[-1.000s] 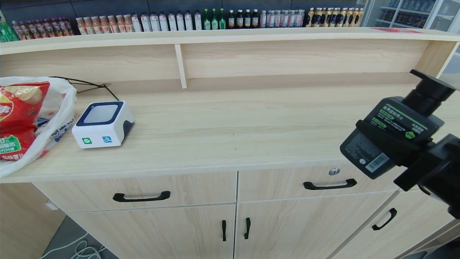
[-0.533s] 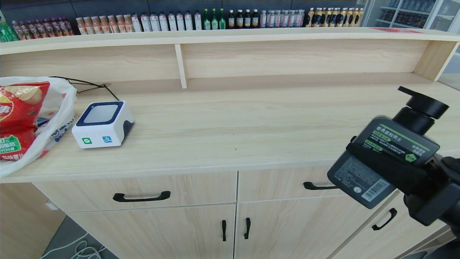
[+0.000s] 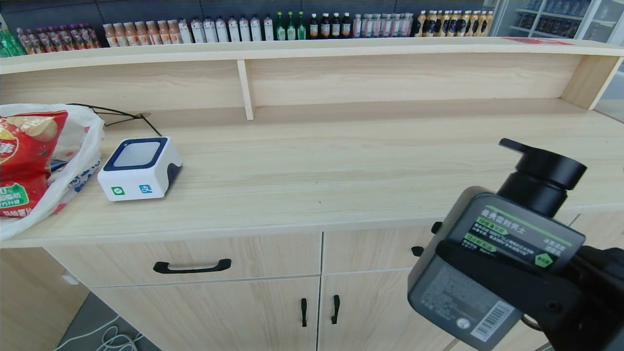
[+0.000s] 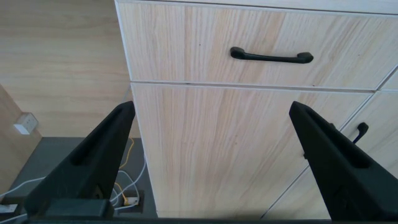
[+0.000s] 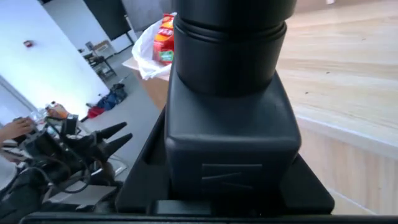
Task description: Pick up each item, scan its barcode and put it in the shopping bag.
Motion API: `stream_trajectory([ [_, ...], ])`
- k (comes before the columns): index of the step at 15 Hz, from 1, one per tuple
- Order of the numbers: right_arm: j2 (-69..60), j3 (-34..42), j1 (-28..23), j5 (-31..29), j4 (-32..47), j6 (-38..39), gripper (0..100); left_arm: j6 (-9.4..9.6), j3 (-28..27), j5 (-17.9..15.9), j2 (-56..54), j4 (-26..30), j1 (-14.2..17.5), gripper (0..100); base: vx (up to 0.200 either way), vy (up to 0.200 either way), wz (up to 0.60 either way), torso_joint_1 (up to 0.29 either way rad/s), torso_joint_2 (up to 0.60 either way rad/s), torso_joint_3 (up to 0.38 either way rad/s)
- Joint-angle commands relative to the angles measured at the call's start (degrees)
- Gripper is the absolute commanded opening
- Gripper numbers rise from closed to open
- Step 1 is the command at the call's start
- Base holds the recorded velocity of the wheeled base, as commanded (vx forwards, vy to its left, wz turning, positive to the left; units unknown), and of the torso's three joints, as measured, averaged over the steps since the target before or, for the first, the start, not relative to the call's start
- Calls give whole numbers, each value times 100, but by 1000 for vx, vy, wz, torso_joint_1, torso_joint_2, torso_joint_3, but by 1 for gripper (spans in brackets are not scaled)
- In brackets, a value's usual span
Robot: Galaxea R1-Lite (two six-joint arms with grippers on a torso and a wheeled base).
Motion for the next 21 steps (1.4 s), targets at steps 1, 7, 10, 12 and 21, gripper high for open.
stream_trajectory([
  [1, 274, -87, 182, 8, -136, 219, 0, 0, 0, 1, -2, 0, -9, 100, 0, 0, 0, 0, 0, 0],
  [7, 1004, -131, 437, 245, -1560, 1520, 0, 0, 0, 1, -2, 9, 0, 100, 0, 0, 0, 0, 0, 0],
  [10, 1241, -175, 437, 254, -1912, 1731, 0, 0, 0, 1, -2, 0, 0, 100, 0, 0, 0, 0, 0, 0],
  [12, 1241, -140, 437, 254, -2026, 1836, 0, 0, 0, 1, -2, 0, 0, 100, 0, 0, 0, 0, 0, 0],
  [21, 1206, -158, 551, 245, -2035, 1810, 0, 0, 0, 1, -2, 0, 0, 100, 0, 0, 0, 0, 0, 0],
])
